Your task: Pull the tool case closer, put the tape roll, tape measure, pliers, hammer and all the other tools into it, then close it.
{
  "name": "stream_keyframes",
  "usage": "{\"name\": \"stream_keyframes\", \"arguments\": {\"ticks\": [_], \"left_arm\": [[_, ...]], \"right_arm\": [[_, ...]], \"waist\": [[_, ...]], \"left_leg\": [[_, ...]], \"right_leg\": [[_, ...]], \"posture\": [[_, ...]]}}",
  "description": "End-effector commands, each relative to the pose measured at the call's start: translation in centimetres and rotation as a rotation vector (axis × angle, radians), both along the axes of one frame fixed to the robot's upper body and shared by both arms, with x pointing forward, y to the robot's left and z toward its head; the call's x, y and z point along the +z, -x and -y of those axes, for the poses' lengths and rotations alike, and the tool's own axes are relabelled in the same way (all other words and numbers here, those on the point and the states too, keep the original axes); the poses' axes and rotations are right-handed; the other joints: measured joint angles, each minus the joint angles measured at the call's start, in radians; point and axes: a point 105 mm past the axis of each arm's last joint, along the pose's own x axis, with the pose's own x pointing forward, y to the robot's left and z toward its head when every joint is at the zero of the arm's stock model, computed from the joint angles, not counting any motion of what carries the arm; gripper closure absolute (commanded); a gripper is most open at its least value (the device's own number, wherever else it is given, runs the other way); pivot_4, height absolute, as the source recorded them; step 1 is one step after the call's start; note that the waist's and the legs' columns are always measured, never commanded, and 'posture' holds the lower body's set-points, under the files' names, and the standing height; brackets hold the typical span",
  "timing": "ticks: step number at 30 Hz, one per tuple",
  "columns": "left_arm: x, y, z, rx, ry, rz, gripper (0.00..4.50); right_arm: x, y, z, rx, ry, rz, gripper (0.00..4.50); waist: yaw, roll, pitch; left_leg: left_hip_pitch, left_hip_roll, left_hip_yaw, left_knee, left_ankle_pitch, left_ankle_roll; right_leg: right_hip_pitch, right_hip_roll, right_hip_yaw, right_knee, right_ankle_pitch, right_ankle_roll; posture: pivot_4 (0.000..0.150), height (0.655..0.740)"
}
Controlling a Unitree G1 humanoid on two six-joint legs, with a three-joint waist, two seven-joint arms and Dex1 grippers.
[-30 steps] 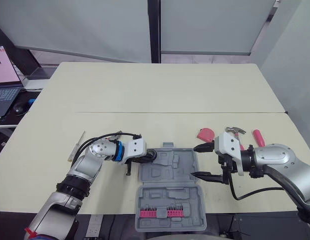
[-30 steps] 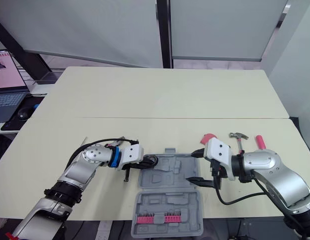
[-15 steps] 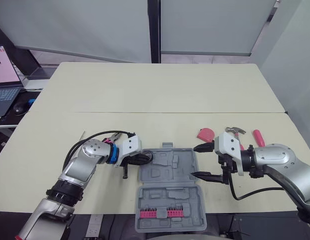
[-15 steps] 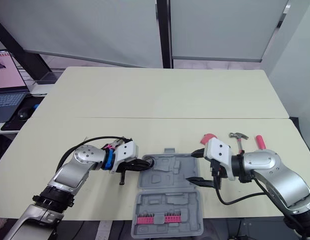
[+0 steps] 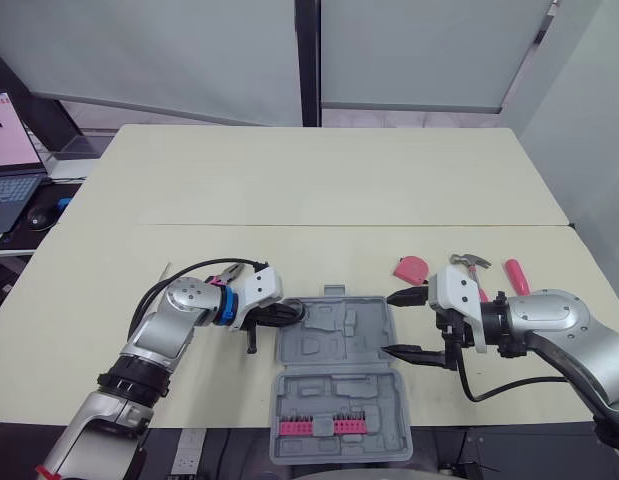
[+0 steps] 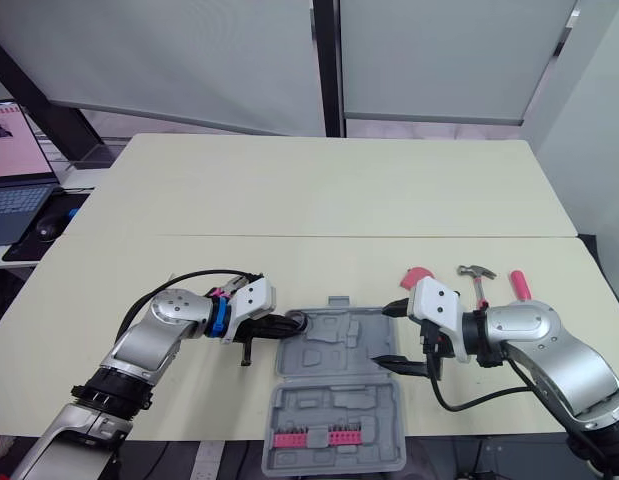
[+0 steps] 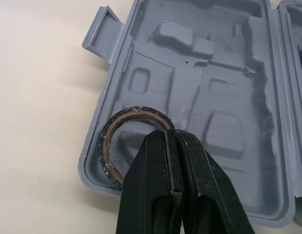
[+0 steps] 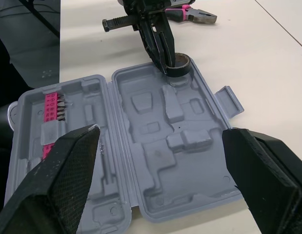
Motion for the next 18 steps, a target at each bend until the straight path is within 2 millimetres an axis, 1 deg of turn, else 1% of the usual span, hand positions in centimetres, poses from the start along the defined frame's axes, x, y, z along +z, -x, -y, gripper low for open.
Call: {"name": "stream_keyframes", "arguments": {"ticks": [1, 5, 13, 18], "left_arm": [[-0.3, -0.2, -0.2, 0.022, -0.002, -0.011, 4.46], [-0.2, -0.6, 0.1, 0.030, 0.004, 0.008, 4.46], [0.7, -0.4, 0.6, -0.021, -0.007, 0.061, 4.46], [0.1, -0.2, 0.4, -0.019, -0.027, 0.041, 4.46]], "right_arm": [[0.9, 0.2, -0.2, 0.014, -0.007, 0.051, 0.00], [1.0, 0.2, -0.2, 0.013, -0.007, 0.053, 0.00], [0.9, 0.2, -0.2, 0.012, -0.007, 0.051, 0.00], [0.9, 0.1, -0.3, 0.013, -0.008, 0.052, 0.00]], "waist": [[0.000, 0.000, 0.000], [0.000, 0.000, 0.000], [-0.001, 0.000, 0.000], [0.000, 0.000, 0.000]], "left_leg": [[0.000, 0.000, 0.000, 0.000, 0.000, 0.000], [0.000, 0.000, 0.000, 0.000, 0.000, 0.000], [0.000, 0.000, 0.000, 0.000, 0.000, 0.000], [0.000, 0.000, 0.000, 0.000, 0.000, 0.000]], "right_leg": [[0.000, 0.000, 0.000, 0.000, 0.000, 0.000], [0.000, 0.000, 0.000, 0.000, 0.000, 0.000], [0.000, 0.000, 0.000, 0.000, 0.000, 0.000], [0.000, 0.000, 0.000, 0.000, 0.000, 0.000]], "posture": [[0.150, 0.7400], [0.150, 0.7400], [0.150, 0.7400], [0.150, 0.7400]]}}
